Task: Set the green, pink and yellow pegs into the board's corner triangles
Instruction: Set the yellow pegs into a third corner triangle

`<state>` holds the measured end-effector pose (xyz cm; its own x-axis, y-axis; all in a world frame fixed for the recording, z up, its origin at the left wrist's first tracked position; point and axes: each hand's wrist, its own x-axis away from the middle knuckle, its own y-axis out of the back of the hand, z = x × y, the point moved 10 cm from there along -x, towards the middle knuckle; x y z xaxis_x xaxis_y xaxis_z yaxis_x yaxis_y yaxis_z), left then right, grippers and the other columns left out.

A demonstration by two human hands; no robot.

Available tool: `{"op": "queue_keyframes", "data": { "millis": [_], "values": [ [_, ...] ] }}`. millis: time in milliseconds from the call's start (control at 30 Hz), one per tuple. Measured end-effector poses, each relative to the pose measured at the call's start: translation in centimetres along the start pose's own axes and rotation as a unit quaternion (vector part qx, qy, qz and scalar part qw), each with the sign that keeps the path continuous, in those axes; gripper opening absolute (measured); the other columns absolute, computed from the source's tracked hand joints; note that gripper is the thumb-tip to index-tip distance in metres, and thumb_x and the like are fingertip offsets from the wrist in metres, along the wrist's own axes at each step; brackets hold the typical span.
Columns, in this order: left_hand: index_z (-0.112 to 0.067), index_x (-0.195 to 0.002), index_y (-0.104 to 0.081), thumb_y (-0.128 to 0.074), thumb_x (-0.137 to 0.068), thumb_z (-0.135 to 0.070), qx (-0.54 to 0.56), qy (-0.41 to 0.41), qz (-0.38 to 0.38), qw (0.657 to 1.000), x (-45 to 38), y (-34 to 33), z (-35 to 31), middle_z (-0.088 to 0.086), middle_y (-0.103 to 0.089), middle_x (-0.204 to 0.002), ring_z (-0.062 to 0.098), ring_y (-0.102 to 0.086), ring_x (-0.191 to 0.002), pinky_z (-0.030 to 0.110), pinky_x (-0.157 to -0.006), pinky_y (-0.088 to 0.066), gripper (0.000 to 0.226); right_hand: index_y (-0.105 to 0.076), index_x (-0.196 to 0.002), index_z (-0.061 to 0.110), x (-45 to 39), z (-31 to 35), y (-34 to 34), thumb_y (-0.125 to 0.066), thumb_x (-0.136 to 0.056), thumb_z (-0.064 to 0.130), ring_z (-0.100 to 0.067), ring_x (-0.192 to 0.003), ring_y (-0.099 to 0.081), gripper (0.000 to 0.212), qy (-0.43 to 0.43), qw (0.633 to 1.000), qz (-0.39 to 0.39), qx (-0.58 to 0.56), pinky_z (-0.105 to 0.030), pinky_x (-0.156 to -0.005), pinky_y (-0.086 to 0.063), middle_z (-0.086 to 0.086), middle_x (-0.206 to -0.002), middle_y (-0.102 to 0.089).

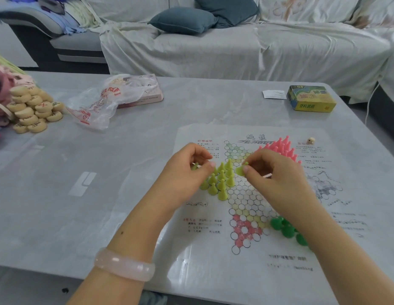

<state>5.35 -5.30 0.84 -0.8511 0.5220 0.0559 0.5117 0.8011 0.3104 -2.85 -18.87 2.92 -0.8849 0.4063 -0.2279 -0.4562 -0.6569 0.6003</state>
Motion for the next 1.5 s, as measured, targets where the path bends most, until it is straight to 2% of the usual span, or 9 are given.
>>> {"op": "queue_keyframes", "data": {
  "millis": [100,233,500,733,1000,1167,1333,1500],
  "values": [
    [-0.025,-0.082,-0.053,-0.047,-0.084,-0.002,0.032,0.026,-0.044,0.998,-0.2,1.2,0.5,-0.005,-0.056,-0.087,0.007,-0.044,-0.059,0.02,-0.061,-0.037,0.024,-0.058,-0.081,0.024,0.3,-1.2,-1.1,-0.058,-0.084,0.018,-0.004,-0.071,-0.059,0.006,-0.018,0.993,0.049,0.103,-0.02,-0.069,-0.051,0.012,-0.073,-0.061],
    [-0.024,-0.08,-0.049,-0.04,-0.079,0.006,0.018,0.043,-0.052,0.998,-0.1,1.2,1.0,-0.008,-0.054,-0.087,0.007,-0.043,-0.063,0.019,-0.061,-0.036,0.032,-0.062,-0.088,0.024,0.7,-1.3,-2.8,-0.056,-0.085,0.024,-0.007,-0.074,-0.057,0.007,-0.015,0.98,0.099,0.173,-0.024,-0.071,-0.05,0.013,-0.075,-0.06],
    [-0.026,-0.078,-0.049,-0.038,-0.083,0.006,0.018,0.058,-0.07,0.996,-0.2,1.7,1.5,-0.011,-0.055,-0.086,0.007,-0.046,-0.065,0.019,-0.064,-0.037,0.034,-0.063,-0.09,0.024,0.5,-1.1,-3.2,-0.056,-0.085,0.027,-0.011,-0.077,-0.058,0.01,-0.015,0.977,0.084,0.194,-0.03,-0.073,-0.051,0.009,-0.079,-0.062],
    [-0.024,-0.078,-0.049,-0.04,-0.081,0.006,0.025,0.054,-0.07,0.996,-0.3,1.6,1.4,-0.009,-0.056,-0.085,0.009,-0.045,-0.061,0.022,-0.065,-0.039,0.031,-0.063,-0.091,0.024,0.6,-1.0,-3.3,-0.055,-0.086,0.027,-0.012,-0.076,-0.057,0.01,-0.01,0.974,0.086,0.21,-0.028,-0.07,-0.05,0.008,-0.078,-0.061],
    [-0.024,-0.078,-0.049,-0.041,-0.08,0.005,0.028,0.057,-0.07,0.996,-0.2,1.6,1.4,-0.007,-0.057,-0.088,0.009,-0.046,-0.062,0.023,-0.066,-0.039,0.03,-0.062,-0.09,0.025,0.7,-0.9,-3.4,-0.054,-0.086,0.028,-0.012,-0.075,-0.054,0.009,-0.006,0.972,0.081,0.221,-0.022,-0.063,-0.041,0.009,-0.076,-0.057],
    [-0.023,-0.079,-0.049,-0.04,-0.081,0.005,0.032,0.054,-0.066,0.996,0.0,1.4,1.2,-0.003,-0.06,-0.095,0.008,-0.047,-0.063,0.022,-0.066,-0.04,0.029,-0.061,-0.096,0.025,0.7,-0.8,-3.5,-0.052,-0.087,0.027,-0.013,-0.078,-0.055,0.013,-0.003,0.971,0.082,0.227,-0.027,-0.07,-0.047,0.008,-0.08,-0.059],
    [-0.022,-0.082,-0.049,-0.042,-0.08,0.005,0.039,0.05,-0.059,0.996,-0.1,1.3,1.1,-0.005,-0.062,-0.095,0.008,-0.05,-0.068,0.022,-0.068,-0.04,0.028,-0.061,-0.099,0.023,0.7,-0.9,-3.3,-0.055,-0.086,0.027,-0.01,-0.076,-0.052,0.015,0.001,0.973,0.086,0.215,-0.021,-0.066,-0.041,0.009,-0.077,-0.056],
    [-0.024,-0.085,-0.048,-0.047,-0.082,0.003,0.011,0.027,-0.038,0.999,-0.1,0.9,0.8,-0.01,-0.061,-0.097,0.009,-0.048,-0.069,0.021,-0.067,-0.043,0.028,-0.064,-0.091,0.021,0.8,-0.8,-2.5,-0.057,-0.085,0.028,-0.008,-0.076,-0.057,0.011,0.003,0.979,0.079,0.187,-0.023,-0.071,-0.048,0.008,-0.078,-0.062]
  ]
}}
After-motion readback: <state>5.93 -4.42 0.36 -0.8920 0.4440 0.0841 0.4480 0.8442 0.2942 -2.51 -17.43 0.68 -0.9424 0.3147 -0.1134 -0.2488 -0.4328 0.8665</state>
